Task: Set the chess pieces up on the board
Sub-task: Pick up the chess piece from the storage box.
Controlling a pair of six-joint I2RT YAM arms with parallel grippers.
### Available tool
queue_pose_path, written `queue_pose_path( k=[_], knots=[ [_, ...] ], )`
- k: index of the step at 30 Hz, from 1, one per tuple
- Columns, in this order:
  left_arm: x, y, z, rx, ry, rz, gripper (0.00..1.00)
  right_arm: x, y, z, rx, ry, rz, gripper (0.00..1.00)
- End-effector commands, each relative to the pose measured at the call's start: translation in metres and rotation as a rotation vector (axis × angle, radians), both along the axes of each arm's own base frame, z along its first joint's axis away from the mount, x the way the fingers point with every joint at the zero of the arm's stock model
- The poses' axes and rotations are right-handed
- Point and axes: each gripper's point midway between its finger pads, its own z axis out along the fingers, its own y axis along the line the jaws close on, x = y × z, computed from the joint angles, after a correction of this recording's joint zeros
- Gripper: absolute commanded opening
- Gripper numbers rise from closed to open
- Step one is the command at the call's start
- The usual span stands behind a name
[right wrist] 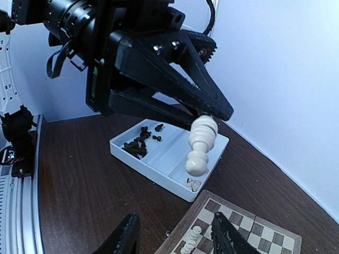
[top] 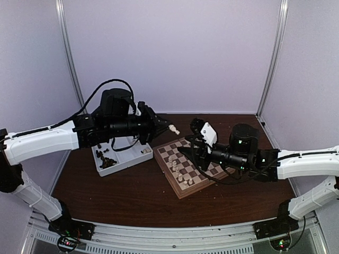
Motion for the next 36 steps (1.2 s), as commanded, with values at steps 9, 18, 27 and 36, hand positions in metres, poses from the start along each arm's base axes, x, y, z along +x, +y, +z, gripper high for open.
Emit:
queue_pose_path(
  k=[9, 18, 27, 36],
  knots=[
    [-0.010, 0.006, 0.010, -0.026, -0.023, 0.007, 0.00, -0.002, 0.011, 0.034, 0.035, -0.090, 0.004, 0.46],
    [-0.013, 0.002, 0.011, -0.031, -0.025, -0.002, 0.00, 0.002, 0.014, 0.037, 0.034, -0.096, -0.024, 0.41],
    [-0.017, 0.001, 0.012, -0.035, -0.026, -0.007, 0.00, 0.003, 0.015, 0.039, 0.040, -0.098, -0.029, 0.31],
    [-0.017, 0.002, 0.009, -0.029, -0.021, -0.002, 0.00, 0.002, 0.015, 0.041, 0.049, -0.094, -0.028, 0.04]
  ],
)
